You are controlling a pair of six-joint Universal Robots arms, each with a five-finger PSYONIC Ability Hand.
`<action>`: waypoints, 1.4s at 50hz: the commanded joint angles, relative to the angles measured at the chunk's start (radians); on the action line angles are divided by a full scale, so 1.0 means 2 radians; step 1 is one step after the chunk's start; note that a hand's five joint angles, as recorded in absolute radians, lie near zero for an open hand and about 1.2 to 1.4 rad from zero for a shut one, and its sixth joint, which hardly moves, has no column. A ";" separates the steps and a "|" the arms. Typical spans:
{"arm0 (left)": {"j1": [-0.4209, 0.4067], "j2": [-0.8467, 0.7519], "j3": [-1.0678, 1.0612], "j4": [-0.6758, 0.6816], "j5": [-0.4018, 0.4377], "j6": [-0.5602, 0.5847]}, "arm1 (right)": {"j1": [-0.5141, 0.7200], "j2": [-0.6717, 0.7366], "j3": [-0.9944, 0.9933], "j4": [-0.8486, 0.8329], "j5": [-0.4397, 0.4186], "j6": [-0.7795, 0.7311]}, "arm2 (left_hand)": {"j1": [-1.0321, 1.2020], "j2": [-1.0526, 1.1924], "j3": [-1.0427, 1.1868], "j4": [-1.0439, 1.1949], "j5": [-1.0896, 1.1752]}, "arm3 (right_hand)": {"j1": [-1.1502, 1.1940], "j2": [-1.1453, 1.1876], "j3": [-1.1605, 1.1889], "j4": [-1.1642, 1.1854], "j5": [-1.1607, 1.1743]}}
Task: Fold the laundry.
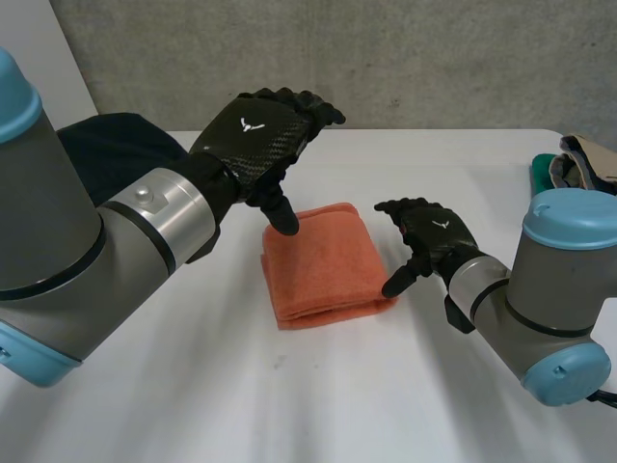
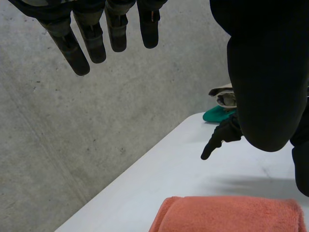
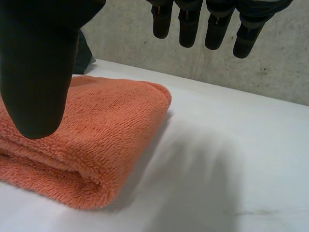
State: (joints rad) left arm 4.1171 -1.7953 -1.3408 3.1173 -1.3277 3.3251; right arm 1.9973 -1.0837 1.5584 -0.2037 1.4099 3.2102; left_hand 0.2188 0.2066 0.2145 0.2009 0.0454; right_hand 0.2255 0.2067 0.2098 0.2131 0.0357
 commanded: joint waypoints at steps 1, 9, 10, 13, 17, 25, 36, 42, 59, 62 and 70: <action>-0.003 -0.007 0.032 -0.022 0.009 -0.004 | 0.013 -0.004 -0.005 0.005 0.000 -0.049 | -0.022 -0.016 -0.020 -0.013 -0.023 | -0.025 -0.016 -0.018 -0.019 -0.018; -0.004 -0.028 0.078 -0.049 0.059 -0.001 | 0.056 0.010 0.008 -0.002 0.002 -0.189 | -0.022 -0.016 -0.020 -0.013 -0.023 | -0.017 -0.007 -0.009 -0.011 -0.009; -0.005 -0.031 0.083 -0.052 0.063 -0.001 | 0.060 0.013 0.007 -0.006 0.002 -0.199 | -0.022 -0.016 -0.020 -0.013 -0.023 | -0.014 -0.004 -0.006 -0.008 -0.006; -0.007 -0.041 0.099 -0.064 0.078 -0.001 | 0.072 0.027 0.008 -0.025 0.003 -0.223 | -0.022 -0.016 -0.020 -0.013 -0.023 | -0.011 -0.001 -0.003 -0.005 -0.003; -0.012 -0.051 0.114 -0.075 0.086 0.000 | 0.084 0.049 0.004 -0.052 0.003 -0.232 | -0.022 -0.016 -0.020 -0.013 -0.023 | -0.008 0.002 0.000 -0.002 0.000; -0.024 -0.061 0.120 -0.079 0.082 0.000 | 0.106 0.096 -0.013 -0.101 0.017 -0.252 | -0.022 -0.016 -0.020 -0.013 -0.023 | -0.002 0.007 0.006 0.004 0.006; -0.025 -0.065 0.119 -0.078 0.081 -0.002 | 0.102 0.142 -0.054 -0.118 0.053 -0.276 | -0.022 -0.016 -0.020 -0.013 -0.023 | 0.032 0.041 0.040 0.038 0.039; -0.024 -0.065 0.120 -0.078 0.081 -0.002 | 0.097 0.148 -0.066 -0.136 0.051 -0.277 | -0.022 -0.016 -0.020 -0.013 -0.023 | 0.080 0.090 0.088 0.086 0.088; -0.018 -0.063 0.116 -0.078 0.083 -0.001 | 0.104 0.169 -0.113 -0.164 0.047 -0.265 | -0.022 -0.016 -0.020 -0.013 -0.023 | 0.579 0.588 0.586 0.585 0.586; -0.015 -0.063 0.116 -0.078 0.083 0.000 | 0.104 0.166 -0.116 -0.186 0.047 -0.256 | -0.022 -0.016 -0.020 -0.013 -0.023 | 0.585 0.595 0.593 0.592 0.593; -0.008 -0.058 0.127 -0.078 0.081 -0.003 | 0.087 0.135 -0.158 -0.252 0.047 -0.230 | -0.022 -0.016 -0.020 -0.013 -0.023 | 0.585 0.595 0.593 0.592 0.593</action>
State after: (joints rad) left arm 4.0919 -1.9195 -1.1039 2.9621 -1.1612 3.3239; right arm 2.2001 -0.7701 1.3087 -0.6219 1.5026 2.7168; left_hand 0.2188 0.2061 0.2145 0.2009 0.0454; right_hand 1.0455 1.1553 1.1639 1.1890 0.9281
